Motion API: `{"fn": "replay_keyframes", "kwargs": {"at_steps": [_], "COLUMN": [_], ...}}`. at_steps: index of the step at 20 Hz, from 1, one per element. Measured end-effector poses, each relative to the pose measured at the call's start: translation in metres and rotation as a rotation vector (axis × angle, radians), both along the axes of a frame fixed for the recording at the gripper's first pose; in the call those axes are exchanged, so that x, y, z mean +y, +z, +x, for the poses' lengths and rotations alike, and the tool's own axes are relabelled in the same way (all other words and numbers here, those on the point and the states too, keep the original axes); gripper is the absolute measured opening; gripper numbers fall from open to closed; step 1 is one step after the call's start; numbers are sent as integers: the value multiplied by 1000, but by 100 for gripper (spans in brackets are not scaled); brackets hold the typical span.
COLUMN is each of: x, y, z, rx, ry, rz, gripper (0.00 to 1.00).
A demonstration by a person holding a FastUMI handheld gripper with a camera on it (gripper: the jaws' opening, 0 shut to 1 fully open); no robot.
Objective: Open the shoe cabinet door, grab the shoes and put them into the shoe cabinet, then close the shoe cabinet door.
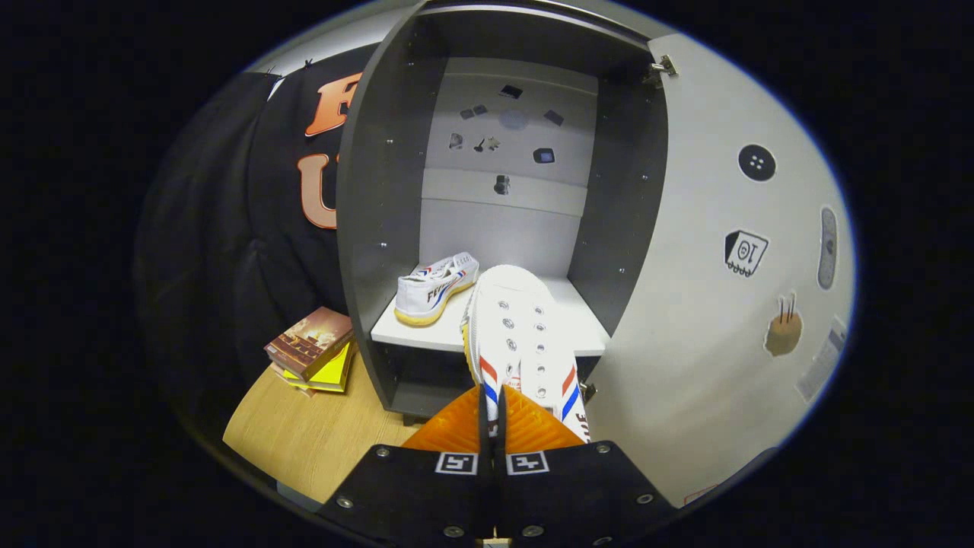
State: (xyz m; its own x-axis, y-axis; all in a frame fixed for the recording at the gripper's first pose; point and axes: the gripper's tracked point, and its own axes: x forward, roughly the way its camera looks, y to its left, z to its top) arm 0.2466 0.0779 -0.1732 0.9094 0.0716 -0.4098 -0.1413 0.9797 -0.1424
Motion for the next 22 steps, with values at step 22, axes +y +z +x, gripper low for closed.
{"fn": "replay_keyframes", "kwargs": {"at_steps": [22], "x": [-3], "y": [-43], "z": [261], "rx": [129], "ry": [-49], "rz": [-47], "gripper": [0]}}
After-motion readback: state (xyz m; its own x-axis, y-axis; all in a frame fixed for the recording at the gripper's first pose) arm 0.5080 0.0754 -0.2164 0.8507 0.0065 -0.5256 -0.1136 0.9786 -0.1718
